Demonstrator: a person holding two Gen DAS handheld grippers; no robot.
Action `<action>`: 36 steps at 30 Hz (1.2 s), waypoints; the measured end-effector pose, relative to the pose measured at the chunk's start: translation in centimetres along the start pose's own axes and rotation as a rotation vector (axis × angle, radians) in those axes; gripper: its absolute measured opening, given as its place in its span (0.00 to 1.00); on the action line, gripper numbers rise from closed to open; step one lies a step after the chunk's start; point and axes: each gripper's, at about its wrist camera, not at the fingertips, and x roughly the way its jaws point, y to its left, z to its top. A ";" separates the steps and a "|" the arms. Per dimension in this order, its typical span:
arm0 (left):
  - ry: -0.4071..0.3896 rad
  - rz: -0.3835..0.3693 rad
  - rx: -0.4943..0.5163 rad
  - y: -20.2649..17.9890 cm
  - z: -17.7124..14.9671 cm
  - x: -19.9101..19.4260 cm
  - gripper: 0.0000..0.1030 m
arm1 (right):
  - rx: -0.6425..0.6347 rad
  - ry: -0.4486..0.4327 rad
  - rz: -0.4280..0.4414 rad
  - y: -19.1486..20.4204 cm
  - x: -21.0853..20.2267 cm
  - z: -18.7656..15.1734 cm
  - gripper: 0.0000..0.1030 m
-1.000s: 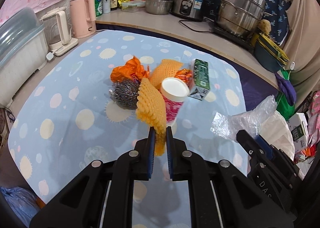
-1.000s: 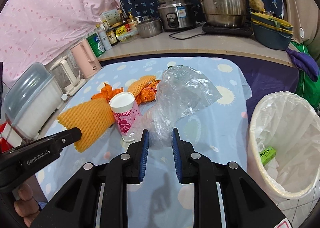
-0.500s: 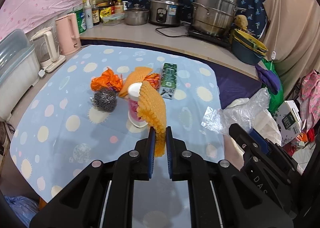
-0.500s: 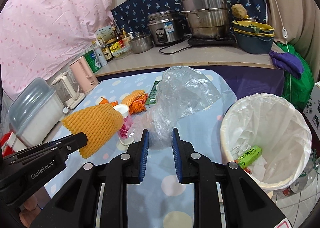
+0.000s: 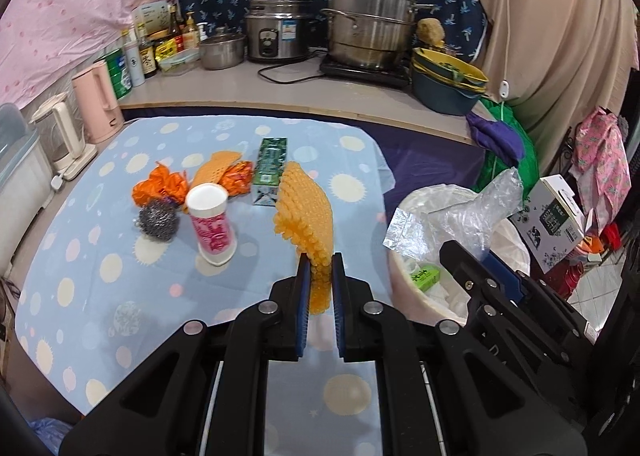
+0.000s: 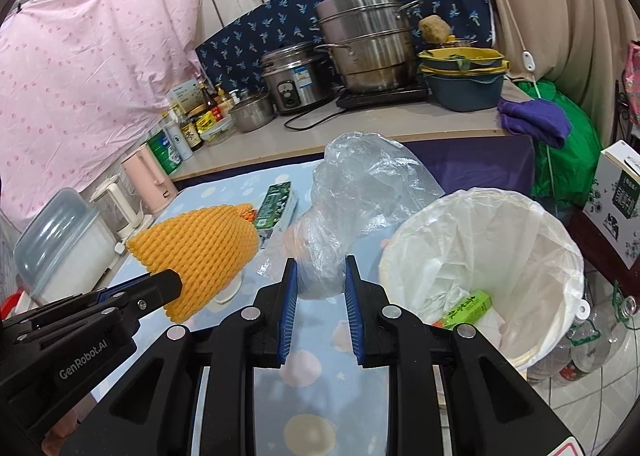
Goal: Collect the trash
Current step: 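Carry the foam net with the left tool while the right tool carries the plastic wrap to the bin, then open both tools to drop the foam net and plastic wrap into the bin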
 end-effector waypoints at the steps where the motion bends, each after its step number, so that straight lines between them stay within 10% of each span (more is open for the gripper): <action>1: -0.002 -0.006 0.008 -0.5 0.1 0.0 0.10 | 0.009 -0.005 -0.009 -0.6 -0.2 0.1 0.21; 36: 0.024 -0.134 0.191 -12.5 1.6 3.9 0.10 | 0.179 -0.005 -0.169 -12.3 -0.4 0.3 0.21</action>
